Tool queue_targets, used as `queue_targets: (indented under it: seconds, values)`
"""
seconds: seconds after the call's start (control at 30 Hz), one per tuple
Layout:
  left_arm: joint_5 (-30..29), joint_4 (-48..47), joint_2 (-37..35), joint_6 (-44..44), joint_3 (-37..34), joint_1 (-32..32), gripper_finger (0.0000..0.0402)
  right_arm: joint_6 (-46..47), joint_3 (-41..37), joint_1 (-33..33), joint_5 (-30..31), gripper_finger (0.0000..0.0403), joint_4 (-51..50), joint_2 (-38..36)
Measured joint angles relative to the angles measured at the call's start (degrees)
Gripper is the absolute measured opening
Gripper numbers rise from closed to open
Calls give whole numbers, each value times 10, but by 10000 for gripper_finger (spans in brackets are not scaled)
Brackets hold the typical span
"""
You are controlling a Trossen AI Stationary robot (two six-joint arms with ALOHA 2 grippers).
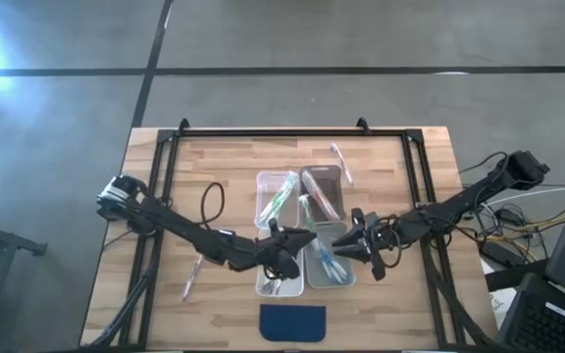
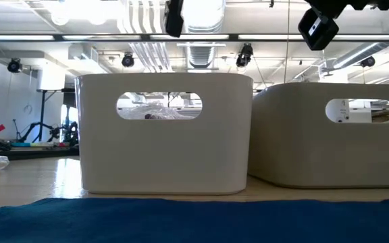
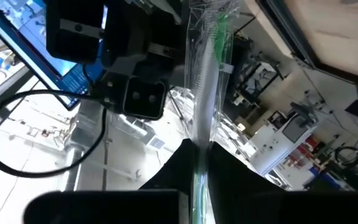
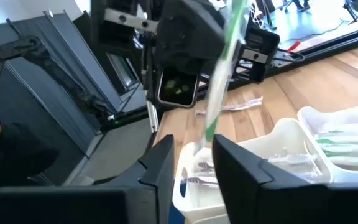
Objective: Pick & Place Toothbrushes
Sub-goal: Put the green toothbrush into the transparent bin
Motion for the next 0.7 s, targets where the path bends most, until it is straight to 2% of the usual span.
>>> queue_targets:
  seconds: [0.33, 0.7]
  values:
    - [4, -2, 28, 26, 45, 0, 26, 11, 8, -20, 0, 168, -10, 4]
    - [9, -3, 36, 34, 58, 3, 26, 11, 21, -24, -2, 200, -10, 11]
